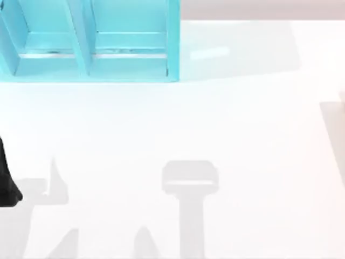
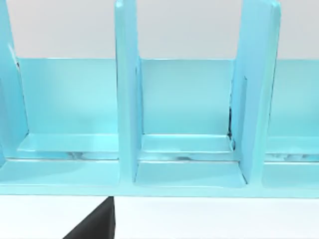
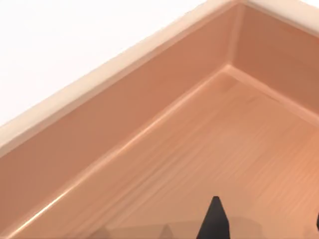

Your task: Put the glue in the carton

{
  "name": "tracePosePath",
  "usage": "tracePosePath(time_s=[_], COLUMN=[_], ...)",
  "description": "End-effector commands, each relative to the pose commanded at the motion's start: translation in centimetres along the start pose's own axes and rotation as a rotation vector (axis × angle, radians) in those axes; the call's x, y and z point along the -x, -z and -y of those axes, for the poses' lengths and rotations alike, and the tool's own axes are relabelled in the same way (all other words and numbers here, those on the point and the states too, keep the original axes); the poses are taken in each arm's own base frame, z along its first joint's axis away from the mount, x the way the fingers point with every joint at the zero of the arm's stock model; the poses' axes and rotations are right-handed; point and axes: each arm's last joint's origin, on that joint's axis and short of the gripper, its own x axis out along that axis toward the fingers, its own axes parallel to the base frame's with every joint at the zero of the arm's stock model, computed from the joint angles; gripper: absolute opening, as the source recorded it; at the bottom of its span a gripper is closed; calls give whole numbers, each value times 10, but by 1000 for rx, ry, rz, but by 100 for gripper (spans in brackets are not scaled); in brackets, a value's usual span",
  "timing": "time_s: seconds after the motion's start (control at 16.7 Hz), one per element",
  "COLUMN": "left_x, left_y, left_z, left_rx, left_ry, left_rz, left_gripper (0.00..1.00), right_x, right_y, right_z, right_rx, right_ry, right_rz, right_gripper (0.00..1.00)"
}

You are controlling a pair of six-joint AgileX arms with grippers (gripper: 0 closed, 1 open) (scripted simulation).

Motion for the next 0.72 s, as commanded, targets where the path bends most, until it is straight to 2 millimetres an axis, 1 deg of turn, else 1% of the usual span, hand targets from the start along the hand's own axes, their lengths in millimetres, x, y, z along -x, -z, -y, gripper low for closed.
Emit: tracePosePath(time_s=[0.36, 0.42, 0.72], left_x=[0, 0, 0], left_y=[0, 0, 0], left_z=[0, 0, 0], left_rx=[0, 0, 0], left_ry=[0, 0, 0], left_rz=[0, 0, 0], left_gripper=[100, 100, 100], right_x=[0, 0, 0], right_y=[0, 0, 0], right_z=[0, 0, 0], right_rx=[0, 0, 0], right_ry=[0, 0, 0], right_rz=[0, 0, 0], right_gripper=[98, 100, 100])
